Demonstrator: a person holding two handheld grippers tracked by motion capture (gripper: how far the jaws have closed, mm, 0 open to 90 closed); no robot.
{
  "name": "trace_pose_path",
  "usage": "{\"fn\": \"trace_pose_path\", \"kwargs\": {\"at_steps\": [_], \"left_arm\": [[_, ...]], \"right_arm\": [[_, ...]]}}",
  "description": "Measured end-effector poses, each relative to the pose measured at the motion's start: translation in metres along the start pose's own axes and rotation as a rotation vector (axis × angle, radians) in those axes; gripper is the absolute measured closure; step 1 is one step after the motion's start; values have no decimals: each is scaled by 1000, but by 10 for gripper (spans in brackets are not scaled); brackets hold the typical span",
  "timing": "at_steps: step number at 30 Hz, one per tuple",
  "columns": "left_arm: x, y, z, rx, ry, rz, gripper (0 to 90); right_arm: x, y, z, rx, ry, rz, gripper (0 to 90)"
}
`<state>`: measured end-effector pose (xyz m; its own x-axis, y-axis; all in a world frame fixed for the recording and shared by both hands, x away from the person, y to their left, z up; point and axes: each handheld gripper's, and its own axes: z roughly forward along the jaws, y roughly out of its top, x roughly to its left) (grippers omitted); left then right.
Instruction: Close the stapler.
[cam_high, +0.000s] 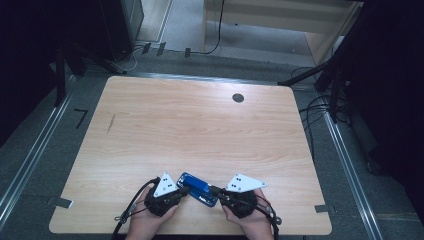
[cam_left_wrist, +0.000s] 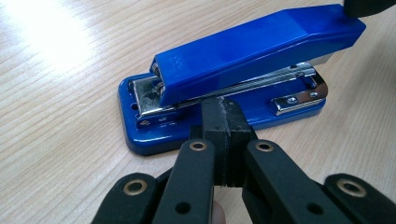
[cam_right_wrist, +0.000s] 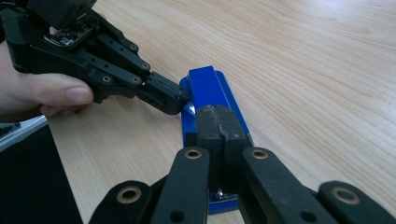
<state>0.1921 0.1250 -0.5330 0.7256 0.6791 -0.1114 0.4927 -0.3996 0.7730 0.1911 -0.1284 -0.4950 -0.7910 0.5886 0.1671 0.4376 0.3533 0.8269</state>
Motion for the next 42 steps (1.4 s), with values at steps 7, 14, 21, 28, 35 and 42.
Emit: {"fn": "trace_pose_path", "kwargs": {"at_steps": [7, 14, 21, 28, 35, 42], "left_arm": [[2, -4, -6, -33, -15, -22, 852], [9, -11, -19, -71, 8, -42, 718], [26, -21, -37, -160, 45, -83, 492], [49, -30, -56, -176, 166, -121, 313], [71, -37, -84, -195, 283, -186, 147], [93, -53, -115, -220, 311, -216, 86]], "right_arm": [[8, -9, -2, 6, -1, 4, 900], [16, -17, -2, 7, -7, 18, 900], [21, -22, 1, 5, -13, 25, 900], [24, -27, 9, 7, -31, 32, 900], [25, -29, 14, 15, -47, 41, 900], [23, -31, 15, 13, -64, 42, 900]]}}
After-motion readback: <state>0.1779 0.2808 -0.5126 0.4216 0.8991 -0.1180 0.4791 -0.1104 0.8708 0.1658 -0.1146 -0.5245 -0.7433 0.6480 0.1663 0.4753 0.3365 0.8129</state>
